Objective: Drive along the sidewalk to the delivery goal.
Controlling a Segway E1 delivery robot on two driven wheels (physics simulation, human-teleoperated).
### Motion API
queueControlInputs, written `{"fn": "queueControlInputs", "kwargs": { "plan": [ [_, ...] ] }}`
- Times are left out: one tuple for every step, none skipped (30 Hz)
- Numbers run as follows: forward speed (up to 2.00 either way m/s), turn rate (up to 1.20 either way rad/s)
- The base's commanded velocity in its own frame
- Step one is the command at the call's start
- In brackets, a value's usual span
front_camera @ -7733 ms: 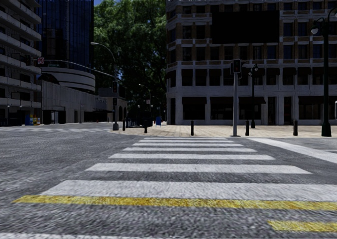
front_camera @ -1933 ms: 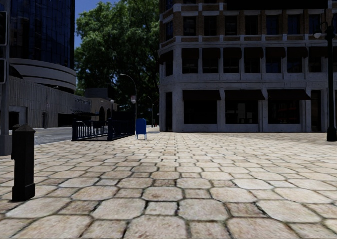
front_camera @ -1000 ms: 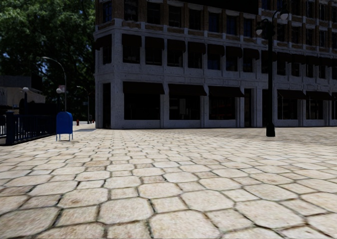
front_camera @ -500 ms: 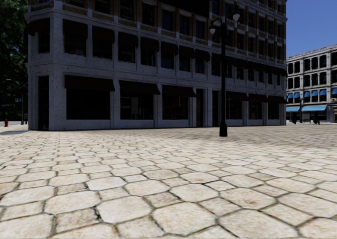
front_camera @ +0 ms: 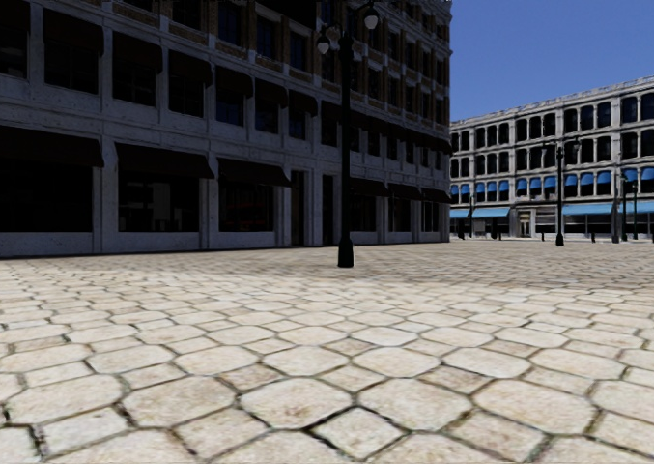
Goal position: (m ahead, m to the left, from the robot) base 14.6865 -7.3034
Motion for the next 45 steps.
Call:
{"fn": "queueControlInputs", "kwargs": {
  "plan": [
    [1.81,-0.59],
    [1.81,-0.59],
    [1.81,-0.59],
    [1.81,-0.59],
    [1.81,-0.59],
    [1.81,-0.59],
    [1.81,-0.59],
    [1.81,-0.59],
    [1.81,-0.59],
    [1.81,-0.59],
    [1.81,-0.58],
    [1.81,-0.29],
    [1.81,-0.12],
    [1.81,-0.12],
    [1.83,0.0],
    [1.88,0.0],
    [1.88,0.0],
    [2.0,0.0],
    [2.0,0.0],
    [2.0,0.0],
    [2.0,0.0],
    [2.0,0.0],
    [2.0,0.0],
    [2.0,0.0],
    [2.0,0.0],
    [2.0,-0.04],
    [2.0,-0.48],
    [2.0,-0.57],
    [2.0,-0.57],
    [2.0,-0.57],
    [2.0,-0.57],
    [2.0,-0.57],
    [2.0,-0.57],
    [2.0,-0.57],
    [2.0,-0.53],
    [2.0,-0.51],
    [2.0,-0.5],
    [2.0,-0.5],
    [2.0,-0.5],
    [2.0,-0.5],
    [2.0,-0.5],
    [2.0,-0.5],
    [2.0,-0.5],
    [2.0,-0.54],
    [2.0,-0.55]
  ]
}}
